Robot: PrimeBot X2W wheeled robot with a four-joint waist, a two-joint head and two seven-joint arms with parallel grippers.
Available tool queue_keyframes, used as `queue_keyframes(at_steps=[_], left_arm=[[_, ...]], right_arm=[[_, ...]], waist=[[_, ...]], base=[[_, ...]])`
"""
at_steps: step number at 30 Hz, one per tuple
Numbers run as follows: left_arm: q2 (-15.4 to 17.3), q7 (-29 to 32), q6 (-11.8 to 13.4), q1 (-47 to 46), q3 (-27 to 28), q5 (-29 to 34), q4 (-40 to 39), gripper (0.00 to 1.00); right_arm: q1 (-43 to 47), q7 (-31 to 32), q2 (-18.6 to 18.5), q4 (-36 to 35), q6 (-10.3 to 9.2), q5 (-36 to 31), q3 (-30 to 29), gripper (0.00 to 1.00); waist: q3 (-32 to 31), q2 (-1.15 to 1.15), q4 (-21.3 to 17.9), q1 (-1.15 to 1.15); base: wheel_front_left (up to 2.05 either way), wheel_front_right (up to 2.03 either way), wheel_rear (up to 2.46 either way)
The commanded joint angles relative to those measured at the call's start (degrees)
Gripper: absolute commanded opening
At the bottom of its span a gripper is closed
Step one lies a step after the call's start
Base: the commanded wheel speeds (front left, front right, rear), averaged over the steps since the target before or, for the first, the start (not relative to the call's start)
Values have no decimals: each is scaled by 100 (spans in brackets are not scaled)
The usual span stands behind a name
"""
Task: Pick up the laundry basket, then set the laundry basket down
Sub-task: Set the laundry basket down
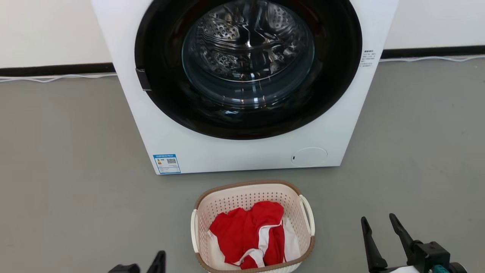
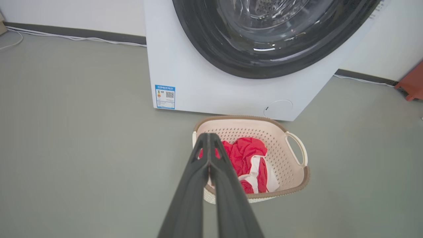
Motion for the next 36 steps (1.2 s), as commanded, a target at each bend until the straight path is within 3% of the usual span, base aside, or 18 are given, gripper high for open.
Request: queue_keyframes(at_steps=[1,12,28,36], left_arm=[[62,36,-93,-386,64,100,20,0],[136,697,-449,-1373,-720,404,1325,0],[195,1267,-557,-2676,-950,245,3075,0],[220,1363,-488,-3201,-988,228,3713,0]], right_arm=[[-281,-79,-27,-143,34,16,152,100],[-700,-79,-27,-327,34,31,279,100],[-1414,-79,-27,-655,34,235,430,100],[-1647,-79,-27,-731,34,290,424,100]], waist=[[60,0,-38,0],[909,0,-396,0],[2247,0,-896,0],[2687,0,-1033,0]], base=[[0,0,0],[0,0,0],[0,0,0],[0,0,0]])
